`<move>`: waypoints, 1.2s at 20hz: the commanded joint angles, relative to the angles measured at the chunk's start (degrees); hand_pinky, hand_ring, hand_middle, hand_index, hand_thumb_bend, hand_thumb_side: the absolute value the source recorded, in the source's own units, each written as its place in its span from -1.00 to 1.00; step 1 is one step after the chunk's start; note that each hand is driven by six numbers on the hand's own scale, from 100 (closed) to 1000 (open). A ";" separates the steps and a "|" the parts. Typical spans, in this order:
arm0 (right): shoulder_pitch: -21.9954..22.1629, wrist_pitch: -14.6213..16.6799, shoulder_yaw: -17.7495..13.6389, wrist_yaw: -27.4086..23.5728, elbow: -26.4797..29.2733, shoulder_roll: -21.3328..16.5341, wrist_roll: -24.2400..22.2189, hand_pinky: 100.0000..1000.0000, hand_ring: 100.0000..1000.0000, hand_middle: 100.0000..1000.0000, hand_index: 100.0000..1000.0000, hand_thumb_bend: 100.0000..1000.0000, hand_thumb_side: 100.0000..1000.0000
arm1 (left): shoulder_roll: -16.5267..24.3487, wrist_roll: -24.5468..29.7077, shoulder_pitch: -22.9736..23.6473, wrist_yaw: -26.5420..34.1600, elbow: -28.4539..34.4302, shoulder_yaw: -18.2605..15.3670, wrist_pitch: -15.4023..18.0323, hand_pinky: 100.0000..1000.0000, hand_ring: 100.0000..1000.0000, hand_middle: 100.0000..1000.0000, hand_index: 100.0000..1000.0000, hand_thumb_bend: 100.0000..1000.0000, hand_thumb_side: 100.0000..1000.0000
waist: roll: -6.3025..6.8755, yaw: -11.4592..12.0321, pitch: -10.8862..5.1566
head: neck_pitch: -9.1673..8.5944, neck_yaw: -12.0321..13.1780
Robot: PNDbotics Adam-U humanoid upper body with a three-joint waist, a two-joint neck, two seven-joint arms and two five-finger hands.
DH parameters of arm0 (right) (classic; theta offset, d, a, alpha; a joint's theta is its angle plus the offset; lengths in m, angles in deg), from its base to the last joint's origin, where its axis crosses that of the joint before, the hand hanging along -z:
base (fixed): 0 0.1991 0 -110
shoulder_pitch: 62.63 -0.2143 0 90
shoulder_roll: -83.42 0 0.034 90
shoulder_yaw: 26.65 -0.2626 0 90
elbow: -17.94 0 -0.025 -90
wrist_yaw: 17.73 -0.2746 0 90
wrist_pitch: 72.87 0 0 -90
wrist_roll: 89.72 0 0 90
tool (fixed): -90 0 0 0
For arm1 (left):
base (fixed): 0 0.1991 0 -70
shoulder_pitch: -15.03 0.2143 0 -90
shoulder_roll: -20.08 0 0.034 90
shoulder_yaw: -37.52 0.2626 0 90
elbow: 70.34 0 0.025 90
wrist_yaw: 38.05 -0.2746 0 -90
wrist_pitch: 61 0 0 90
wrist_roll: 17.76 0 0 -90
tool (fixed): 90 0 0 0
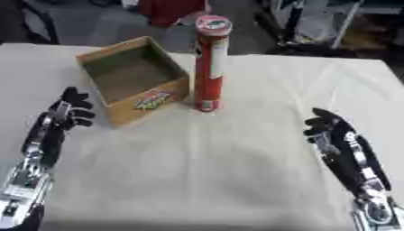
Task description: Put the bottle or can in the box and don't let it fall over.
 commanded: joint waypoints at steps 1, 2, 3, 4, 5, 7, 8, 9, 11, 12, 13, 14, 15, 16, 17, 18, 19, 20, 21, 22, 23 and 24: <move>-4.78 -0.19 -0.32 -0.21 0.74 -5.13 -0.61 0.25 0.32 0.37 0.75 -1.00 0.39 | 0.58 0.32 -0.45 -0.16 1.02 0.29 0.18 0.15 0.15 0.17 0.56 -0.09 0.86 | -0.01 0.27 -0.71 | 0.32 -0.32; -6.81 -0.33 -0.07 -0.21 0.54 -6.59 -0.93 0.26 0.34 0.40 0.77 -1.00 0.36 | 0.62 0.36 -0.42 -0.17 1.02 0.33 0.19 0.15 0.15 0.17 0.56 -0.09 0.86 | -0.05 0.40 -0.72 | 0.32 -0.58; -8.94 -0.50 0.31 -0.24 0.10 -7.97 -1.34 0.27 0.34 0.40 0.77 -1.00 0.36 | 0.65 0.42 -0.39 -0.19 0.98 0.39 0.17 0.15 0.15 0.17 0.56 -0.09 0.86 | -0.08 0.53 -0.72 | 0.32 -0.86; -11.37 -0.55 0.87 -0.21 -0.38 -9.43 -1.89 0.29 0.37 0.44 0.79 -1.00 0.36 | 0.67 0.53 -0.38 -0.23 0.94 0.50 0.17 0.15 0.15 0.17 0.56 -0.09 0.86 | -0.11 0.71 -0.71 | 0.32 -1.10; -13.77 -0.48 1.51 -0.25 -0.94 -10.76 -2.55 0.30 0.38 0.45 0.79 -1.00 0.36 | 0.68 0.67 -0.38 -0.26 0.93 0.62 0.21 0.15 0.15 0.17 0.56 -0.09 0.86 | -0.11 0.88 -0.68 | 0.32 -1.30; -18.37 0.07 2.86 -0.43 -1.98 -13.24 -4.14 0.33 0.43 0.50 0.82 -1.00 0.30 | 0.61 0.98 -0.40 -0.34 0.92 0.86 0.28 0.15 0.15 0.17 0.56 -0.09 0.86 | 0.04 1.43 -0.65 | 0.32 -1.97; -20.78 0.59 3.57 -0.47 -2.43 -14.35 -5.12 0.36 0.47 0.54 0.85 -1.00 0.25 | 0.58 1.11 -0.44 -0.38 0.92 0.94 0.32 0.15 0.15 0.17 0.56 -0.09 0.86 | 0.12 1.76 -0.60 | 0.32 -2.33; -23.28 1.25 4.31 -0.51 -2.88 -15.32 -6.27 0.37 0.48 0.56 0.86 -1.00 0.23 | 0.56 1.21 -0.48 -0.41 0.94 1.00 0.35 0.15 0.15 0.17 0.56 -0.09 0.86 | 0.22 2.13 -0.52 | 0.32 -2.75; -27.41 2.64 5.46 -0.67 -3.77 -16.49 -8.46 0.41 0.53 0.62 0.90 -1.00 0.22 | 0.54 1.40 -0.55 -0.46 0.96 1.14 0.38 0.15 0.15 0.17 0.56 -0.09 0.86 | 0.37 2.77 -0.36 | 0.23 -3.68; -29.22 3.36 5.90 -0.70 -4.30 -16.86 -9.59 0.42 0.55 0.64 0.92 -1.00 0.21 | 0.52 1.49 -0.60 -0.46 0.97 1.21 0.39 0.15 0.15 0.17 0.56 -0.10 0.86 | 0.43 3.04 -0.27 | 0.10 -4.10; -31.23 4.20 6.38 -0.54 -4.80 -17.16 -10.80 0.45 0.59 0.67 0.93 -1.00 0.21 | 0.51 1.63 -0.68 -0.47 0.98 1.34 0.41 0.15 0.15 0.17 0.56 -0.10 0.86 | 0.47 3.41 -0.15 | -0.09 -4.64; -33.67 5.05 7.02 -0.40 -5.60 -17.29 -12.18 0.47 0.62 0.70 0.95 -1.00 0.27 | 0.52 1.84 -0.80 -0.48 0.99 1.54 0.43 0.15 0.15 0.17 0.56 -0.10 0.87 | 0.50 3.93 0.00 | -0.30 -5.35; -36.03 5.82 7.69 -0.48 -6.89 -17.19 -13.63 0.47 0.63 0.71 0.96 -1.00 0.30 | 0.54 2.09 -0.93 -0.50 0.99 1.73 0.46 0.15 0.16 0.17 0.56 -0.10 0.87 | 0.50 4.41 0.13 | -0.48 -6.00; -38.09 6.60 8.24 -0.53 -8.33 -17.04 -14.96 0.49 0.65 0.73 0.96 -1.00 0.33 | 0.57 2.32 -1.06 -0.53 1.00 1.87 0.49 0.15 0.16 0.17 0.56 -0.10 0.87 | 0.47 4.86 0.24 | -0.69 -6.67; -40.10 7.39 8.80 -0.30 -9.92 -16.78 -16.28 0.50 0.67 0.74 0.97 -1.00 0.38 | 0.61 2.54 -1.21 -0.56 1.02 1.99 0.52 0.15 0.16 0.17 0.56 -0.10 0.87 | 0.42 5.33 0.38 | -1.02 -7.50; -41.82 8.17 9.34 -0.07 -11.55 -16.36 -17.50 0.51 0.69 0.76 0.98 -1.00 0.44 | 0.65 2.72 -1.38 -0.58 1.04 2.08 0.54 0.15 0.16 0.17 0.56 -0.10 0.87 | 0.37 5.79 0.53 | -1.45 -8.35; -43.34 8.91 9.87 0.08 -13.18 -15.78 -18.66 0.52 0.70 0.77 0.98 -1.00 0.48 | 0.70 2.85 -1.56 -0.60 1.06 2.16 0.55 0.15 0.16 0.17 0.56 -0.10 0.87 | 0.29 6.24 0.70 | -1.86 -9.22; -44.48 9.71 10.23 0.00 -14.64 -15.18 -19.64 0.52 0.70 0.78 0.98 -1.00 0.54 | 0.74 2.95 -1.71 -0.62 1.07 2.22 0.55 0.15 0.16 0.17 0.56 -0.10 0.87 | 0.23 6.59 0.84 | -2.15 -9.94; -45.64 10.31 10.61 0.02 -16.25 -14.42 -20.65 0.52 0.70 0.77 0.98 -1.00 0.57 | 0.78 3.09 -1.96 -0.61 1.09 2.36 0.56 0.15 0.16 0.17 0.56 -0.10 0.87 | 0.14 7.12 1.05 | -2.40 -10.92; -46.63 10.74 10.92 0.03 -17.83 -13.66 -21.55 0.52 0.70 0.77 0.98 -1.00 0.62 | 0.81 3.27 -2.23 -0.60 1.12 2.54 0.58 0.15 0.16 0.17 0.56 -0.10 0.87 | 0.07 7.65 1.26 | -2.62 -11.91; -47.61 11.01 11.30 0.16 -19.54 -12.85 -22.50 0.52 0.71 0.77 0.98 -1.00 0.66 | 0.84 3.50 -2.56 -0.58 1.15 2.75 0.62 0.15 0.16 0.17 0.56 -0.10 0.87 | 0.00 8.22 1.44 | -2.84 -12.93; -48.49 11.25 11.64 0.49 -21.22 -12.07 -23.52 0.53 0.73 0.78 0.99 -1.00 0.72 | 0.87 3.71 -2.85 -0.55 1.17 2.91 0.65 0.15 0.16 0.17 0.56 -0.10 0.87 | -0.04 8.71 1.58 | -3.06 -13.76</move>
